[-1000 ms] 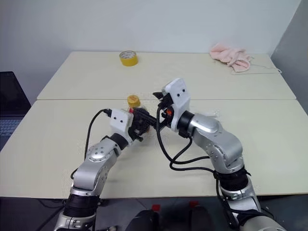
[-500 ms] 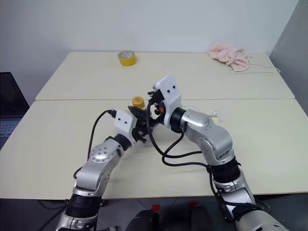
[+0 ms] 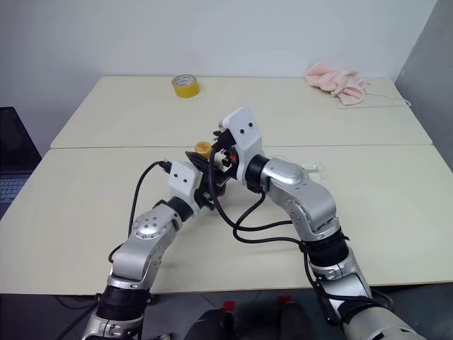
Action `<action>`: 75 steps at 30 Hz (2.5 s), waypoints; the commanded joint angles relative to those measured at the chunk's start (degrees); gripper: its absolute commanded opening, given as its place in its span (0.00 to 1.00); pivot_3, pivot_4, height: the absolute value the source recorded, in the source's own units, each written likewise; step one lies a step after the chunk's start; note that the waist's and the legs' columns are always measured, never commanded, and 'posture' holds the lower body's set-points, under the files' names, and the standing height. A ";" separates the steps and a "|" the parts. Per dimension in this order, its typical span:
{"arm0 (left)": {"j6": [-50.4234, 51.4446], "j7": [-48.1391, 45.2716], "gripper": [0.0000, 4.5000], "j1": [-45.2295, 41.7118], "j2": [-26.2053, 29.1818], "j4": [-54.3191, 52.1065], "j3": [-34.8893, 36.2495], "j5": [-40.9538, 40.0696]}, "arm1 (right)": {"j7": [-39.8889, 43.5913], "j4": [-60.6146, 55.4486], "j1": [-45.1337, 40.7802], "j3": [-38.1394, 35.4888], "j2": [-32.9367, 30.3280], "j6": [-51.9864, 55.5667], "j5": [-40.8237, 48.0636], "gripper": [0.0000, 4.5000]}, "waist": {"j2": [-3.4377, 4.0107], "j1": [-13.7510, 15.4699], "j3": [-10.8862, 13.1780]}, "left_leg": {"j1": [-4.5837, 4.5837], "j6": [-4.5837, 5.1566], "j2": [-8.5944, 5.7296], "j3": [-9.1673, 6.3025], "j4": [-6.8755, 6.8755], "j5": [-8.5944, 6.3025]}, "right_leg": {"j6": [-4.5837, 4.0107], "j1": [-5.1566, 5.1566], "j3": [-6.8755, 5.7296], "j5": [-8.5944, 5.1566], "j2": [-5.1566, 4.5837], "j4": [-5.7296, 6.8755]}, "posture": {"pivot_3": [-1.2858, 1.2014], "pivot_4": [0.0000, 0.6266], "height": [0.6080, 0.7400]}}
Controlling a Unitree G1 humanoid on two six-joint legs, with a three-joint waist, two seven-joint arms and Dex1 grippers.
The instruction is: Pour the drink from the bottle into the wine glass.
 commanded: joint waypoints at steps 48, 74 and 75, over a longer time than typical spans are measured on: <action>4.62 -1.72 0.23 4.64 1.17 -10.04 2.16 -2.94 | 23.26 7.92 -3.58 -2.33 -7.32 -13.98 -1.26 0.99 | 0.02 -0.31 0.02 | -0.08 -0.01 0.02 -0.03 0.00 0.01 | -0.01 -0.02 -0.02 0.01 -0.05 -0.07 | 0.52 0.24 1.00; 1.48 1.01 0.22 2.88 0.12 -7.08 1.73 -0.17 | -0.91 -7.01 0.50 1.41 2.90 2.48 -4.40 0.99 | 0.02 -0.47 0.01 | -0.11 -0.01 -0.02 0.07 0.02 0.01 | -0.01 -0.26 0.08 0.00 -0.04 0.26 | 0.52 0.24 1.00; 1.52 1.01 0.22 2.94 0.11 -7.16 1.74 -0.14 | -1.02 -7.09 0.56 1.40 2.95 2.62 -4.32 0.99 | 0.02 -0.47 0.01 | -0.11 -0.01 -0.02 0.07 0.02 0.01 | -0.01 -0.26 0.08 0.00 -0.04 0.26 | 0.52 0.24 1.00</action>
